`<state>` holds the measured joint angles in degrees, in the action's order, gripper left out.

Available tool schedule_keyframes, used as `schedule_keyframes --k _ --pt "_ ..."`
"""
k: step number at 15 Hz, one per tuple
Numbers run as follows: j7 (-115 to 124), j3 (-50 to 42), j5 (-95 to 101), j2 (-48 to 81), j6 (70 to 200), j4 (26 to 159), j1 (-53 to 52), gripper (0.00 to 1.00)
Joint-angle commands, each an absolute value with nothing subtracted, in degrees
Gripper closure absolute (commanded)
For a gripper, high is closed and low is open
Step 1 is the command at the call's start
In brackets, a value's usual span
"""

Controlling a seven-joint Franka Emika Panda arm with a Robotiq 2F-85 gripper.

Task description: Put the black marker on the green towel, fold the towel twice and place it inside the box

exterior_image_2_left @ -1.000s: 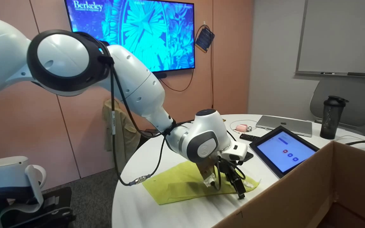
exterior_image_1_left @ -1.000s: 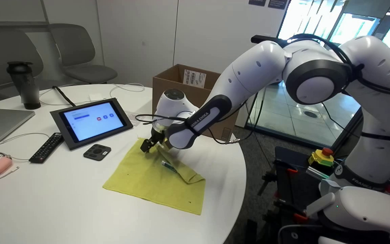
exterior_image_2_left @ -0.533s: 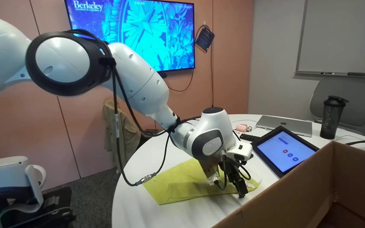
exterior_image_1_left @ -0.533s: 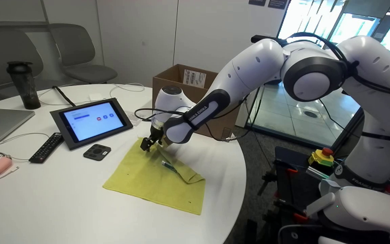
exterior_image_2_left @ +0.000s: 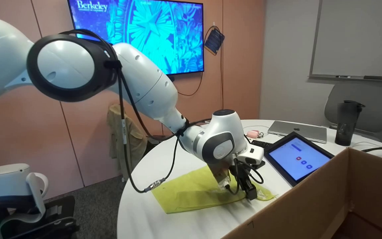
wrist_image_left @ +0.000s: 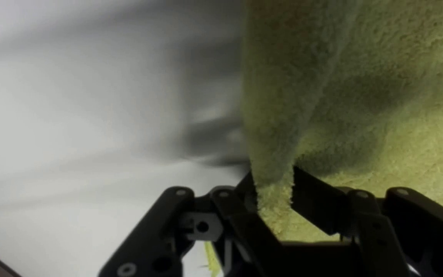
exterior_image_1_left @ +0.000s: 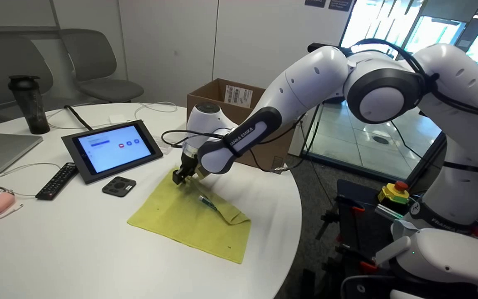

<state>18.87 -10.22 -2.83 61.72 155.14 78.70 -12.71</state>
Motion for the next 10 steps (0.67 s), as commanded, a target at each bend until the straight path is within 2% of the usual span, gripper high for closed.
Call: schedule_keyframes --k 1,4,10 --pt "17.7 -7.9 -1.9 62.7 154.0 76.4 -11.8 0.90" --pt "17.3 -7.3 -1.8 62.1 154.2 76.9 -11.9 0.86" --pt "16.9 -6.8 -1.6 59.0 155.9 79.9 -12.8 0.86"
